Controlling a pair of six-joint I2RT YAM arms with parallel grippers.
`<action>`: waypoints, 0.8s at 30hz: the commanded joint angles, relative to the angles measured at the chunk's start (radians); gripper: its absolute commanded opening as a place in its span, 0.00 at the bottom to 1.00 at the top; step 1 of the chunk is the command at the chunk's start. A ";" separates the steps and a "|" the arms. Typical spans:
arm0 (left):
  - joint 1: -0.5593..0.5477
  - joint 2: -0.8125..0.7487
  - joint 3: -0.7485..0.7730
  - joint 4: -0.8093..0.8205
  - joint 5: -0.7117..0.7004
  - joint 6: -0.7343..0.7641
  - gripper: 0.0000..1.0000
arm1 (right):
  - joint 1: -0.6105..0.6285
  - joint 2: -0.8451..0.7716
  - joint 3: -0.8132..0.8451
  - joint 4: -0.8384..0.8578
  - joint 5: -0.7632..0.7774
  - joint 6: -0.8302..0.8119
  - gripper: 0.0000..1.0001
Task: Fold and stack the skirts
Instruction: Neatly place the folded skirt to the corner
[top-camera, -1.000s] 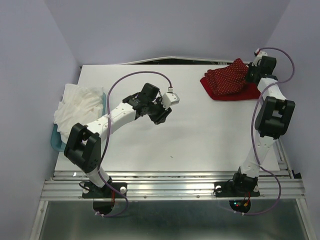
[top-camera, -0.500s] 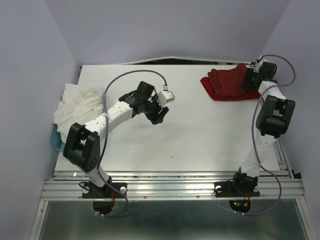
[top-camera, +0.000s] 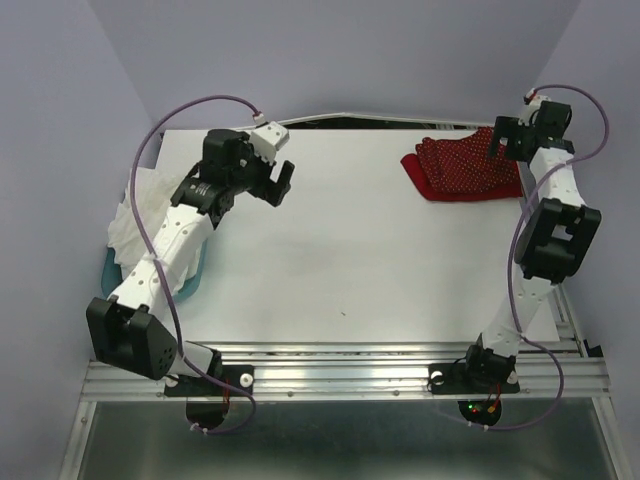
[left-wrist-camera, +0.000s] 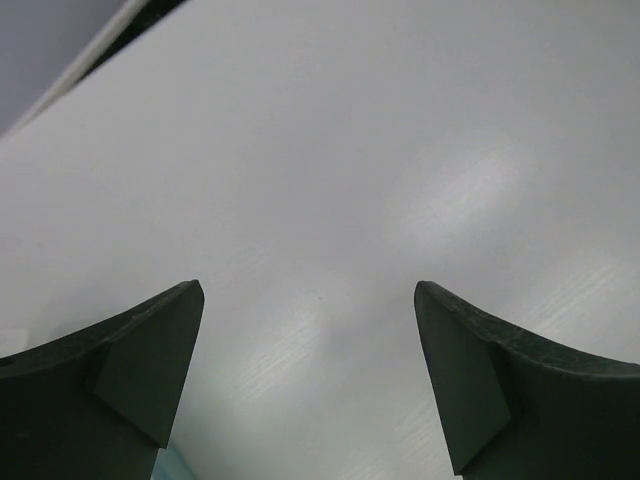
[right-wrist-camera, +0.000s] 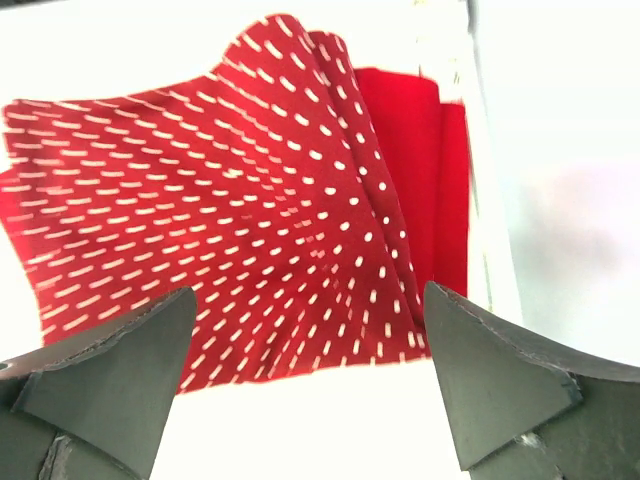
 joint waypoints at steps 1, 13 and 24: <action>0.005 -0.055 0.099 0.073 -0.240 -0.071 0.99 | -0.005 -0.202 0.062 -0.096 -0.102 -0.060 1.00; 0.008 -0.252 -0.207 0.098 -0.224 -0.081 0.99 | 0.006 -0.505 -0.336 -0.270 -0.551 0.015 1.00; 0.008 -0.318 -0.390 0.081 -0.194 -0.083 0.99 | 0.147 -0.812 -0.928 -0.147 -0.571 0.009 1.00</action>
